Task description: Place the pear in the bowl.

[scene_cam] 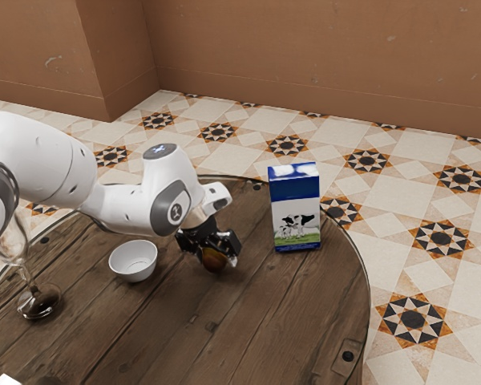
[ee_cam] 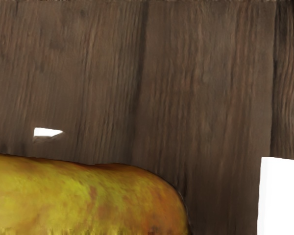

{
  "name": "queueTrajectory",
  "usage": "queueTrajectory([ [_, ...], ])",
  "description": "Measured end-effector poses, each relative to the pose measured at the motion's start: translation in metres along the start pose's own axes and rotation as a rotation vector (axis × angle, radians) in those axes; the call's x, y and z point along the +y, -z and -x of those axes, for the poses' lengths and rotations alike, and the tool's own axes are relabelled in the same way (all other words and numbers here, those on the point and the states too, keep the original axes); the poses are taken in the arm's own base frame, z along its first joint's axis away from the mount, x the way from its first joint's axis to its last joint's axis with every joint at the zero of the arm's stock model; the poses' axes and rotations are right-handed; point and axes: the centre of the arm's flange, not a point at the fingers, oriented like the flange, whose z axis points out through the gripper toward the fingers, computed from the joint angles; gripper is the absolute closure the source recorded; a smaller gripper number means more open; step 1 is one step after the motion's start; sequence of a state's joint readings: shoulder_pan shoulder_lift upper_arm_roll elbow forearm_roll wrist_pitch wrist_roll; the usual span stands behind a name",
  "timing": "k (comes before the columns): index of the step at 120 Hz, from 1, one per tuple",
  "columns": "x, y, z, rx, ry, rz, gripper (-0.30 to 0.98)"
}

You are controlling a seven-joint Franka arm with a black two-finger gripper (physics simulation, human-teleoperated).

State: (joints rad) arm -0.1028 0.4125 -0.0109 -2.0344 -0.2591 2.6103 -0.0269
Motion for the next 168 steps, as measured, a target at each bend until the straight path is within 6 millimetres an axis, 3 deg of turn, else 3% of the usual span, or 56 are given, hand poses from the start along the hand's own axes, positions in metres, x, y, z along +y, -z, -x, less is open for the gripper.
queueTrajectory([
  [34,0.0,0.003,-0.001,0.007,0.005,0.004,0.32],
  [77,0.0,0.006,-0.002,0.016,0.013,0.0,0.42],
  [85,0.001,0.018,-0.005,0.035,0.014,0.001,0.44],
  [100,-0.009,0.063,-0.011,0.092,0.031,0.0,0.47],
  [114,-0.039,0.097,0.0,0.1,0.084,-0.01,0.47],
  [137,-0.101,0.127,0.031,0.066,0.199,-0.027,0.47],
  [154,-0.148,0.132,0.047,0.019,0.29,-0.038,0.45],
  [168,-0.17,0.128,0.057,-0.019,0.337,-0.042,0.44],
])
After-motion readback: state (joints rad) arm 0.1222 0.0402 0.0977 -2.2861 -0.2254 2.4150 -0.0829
